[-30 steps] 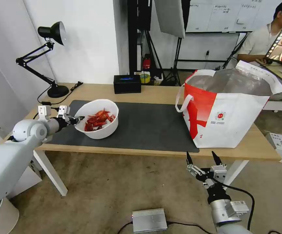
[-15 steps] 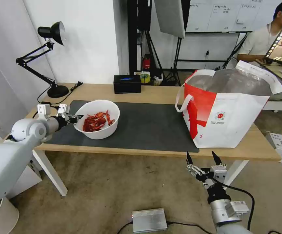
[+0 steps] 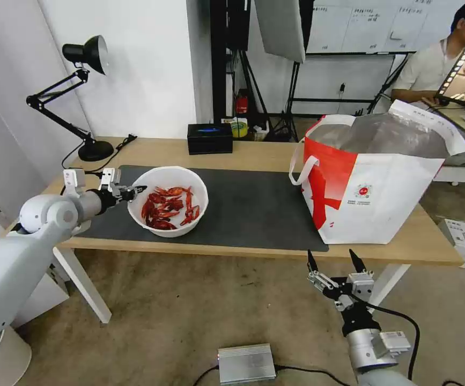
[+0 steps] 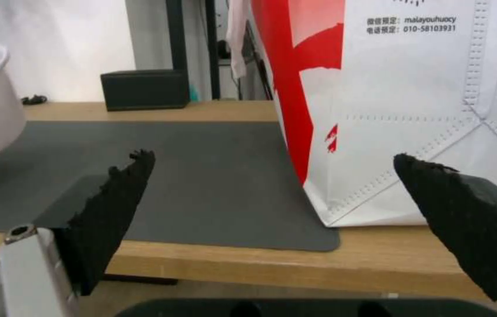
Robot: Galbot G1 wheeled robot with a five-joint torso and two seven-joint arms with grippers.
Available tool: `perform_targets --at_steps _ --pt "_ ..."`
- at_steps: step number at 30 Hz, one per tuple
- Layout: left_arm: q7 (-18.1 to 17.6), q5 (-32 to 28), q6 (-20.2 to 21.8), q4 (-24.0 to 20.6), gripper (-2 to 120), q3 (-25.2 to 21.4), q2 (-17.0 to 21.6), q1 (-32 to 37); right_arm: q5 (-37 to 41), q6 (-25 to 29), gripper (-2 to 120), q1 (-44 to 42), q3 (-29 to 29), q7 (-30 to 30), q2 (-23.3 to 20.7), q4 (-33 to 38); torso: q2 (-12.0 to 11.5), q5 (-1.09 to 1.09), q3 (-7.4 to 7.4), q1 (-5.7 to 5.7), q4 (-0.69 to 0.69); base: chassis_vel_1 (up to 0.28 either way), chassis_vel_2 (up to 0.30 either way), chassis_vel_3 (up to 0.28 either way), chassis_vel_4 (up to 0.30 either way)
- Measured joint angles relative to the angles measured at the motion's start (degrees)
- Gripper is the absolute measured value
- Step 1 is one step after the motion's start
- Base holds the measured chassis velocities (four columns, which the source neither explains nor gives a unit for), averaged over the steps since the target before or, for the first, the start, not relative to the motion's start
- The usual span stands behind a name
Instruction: Pick up the trash from the table and place it into the takeout bag.
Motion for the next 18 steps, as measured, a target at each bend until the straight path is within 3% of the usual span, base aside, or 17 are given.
perform_targets --at_steps 18 --pt "-4.39 -6.23 0.53 -7.15 0 0.89 -0.53 -2.14 0.00 0.00 100 0.00 0.00 0.00 0.00 0.00 -0.01 0.00 0.00 0.00 -0.01 0.000 0.000 0.000 0.000"
